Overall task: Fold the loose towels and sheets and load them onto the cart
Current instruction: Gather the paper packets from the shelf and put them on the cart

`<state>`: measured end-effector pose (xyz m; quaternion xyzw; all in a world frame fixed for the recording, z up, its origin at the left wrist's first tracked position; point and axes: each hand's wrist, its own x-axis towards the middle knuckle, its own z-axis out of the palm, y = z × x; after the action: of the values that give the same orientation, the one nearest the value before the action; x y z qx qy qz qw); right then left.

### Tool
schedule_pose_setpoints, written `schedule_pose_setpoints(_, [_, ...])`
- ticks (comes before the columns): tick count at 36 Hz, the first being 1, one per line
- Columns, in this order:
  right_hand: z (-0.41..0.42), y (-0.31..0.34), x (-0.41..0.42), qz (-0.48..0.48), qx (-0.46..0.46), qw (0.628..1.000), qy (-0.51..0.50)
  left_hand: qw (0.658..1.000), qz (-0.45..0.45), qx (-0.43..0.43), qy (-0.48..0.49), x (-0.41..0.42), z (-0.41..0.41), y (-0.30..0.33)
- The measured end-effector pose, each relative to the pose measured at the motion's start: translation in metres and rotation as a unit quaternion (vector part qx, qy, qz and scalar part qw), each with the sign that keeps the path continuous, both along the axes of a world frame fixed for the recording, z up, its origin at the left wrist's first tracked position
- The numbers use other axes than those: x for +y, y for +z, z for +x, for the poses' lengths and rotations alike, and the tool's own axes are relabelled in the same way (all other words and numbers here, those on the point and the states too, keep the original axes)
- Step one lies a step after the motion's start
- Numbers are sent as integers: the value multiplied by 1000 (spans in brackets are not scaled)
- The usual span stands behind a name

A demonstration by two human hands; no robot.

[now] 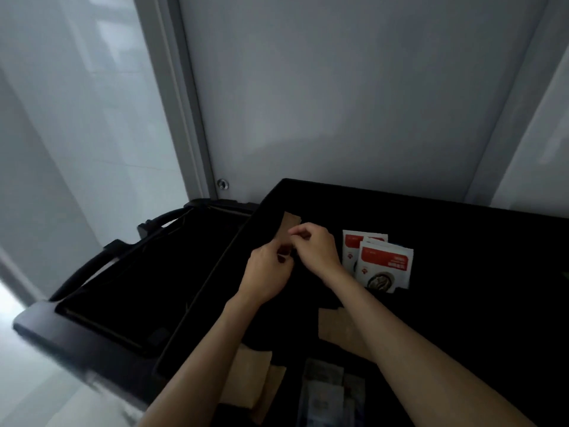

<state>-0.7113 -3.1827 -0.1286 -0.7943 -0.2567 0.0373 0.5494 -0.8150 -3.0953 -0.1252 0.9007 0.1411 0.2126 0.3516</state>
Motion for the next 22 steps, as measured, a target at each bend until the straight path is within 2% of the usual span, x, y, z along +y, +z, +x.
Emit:
schedule_pose_setpoints(4, [-27, 5, -3, 38, 39, 998, 37, 994, -55, -53, 74, -14, -37, 0])
schedule_pose_setpoints(10, [-98, 20, 20, 84, 54, 990, 94, 968, -151, -105, 174, -18, -105, 14])
schedule_pose_setpoints(17, [-204, 44, 62, 86, 32, 973, 212, 926, -196, -177, 271, 3, -209, 30])
schedule_pose_setpoints(22, [-275, 47, 94, 76, 18, 960, 268, 903, -207, -222, 303, 19, -283, 34])
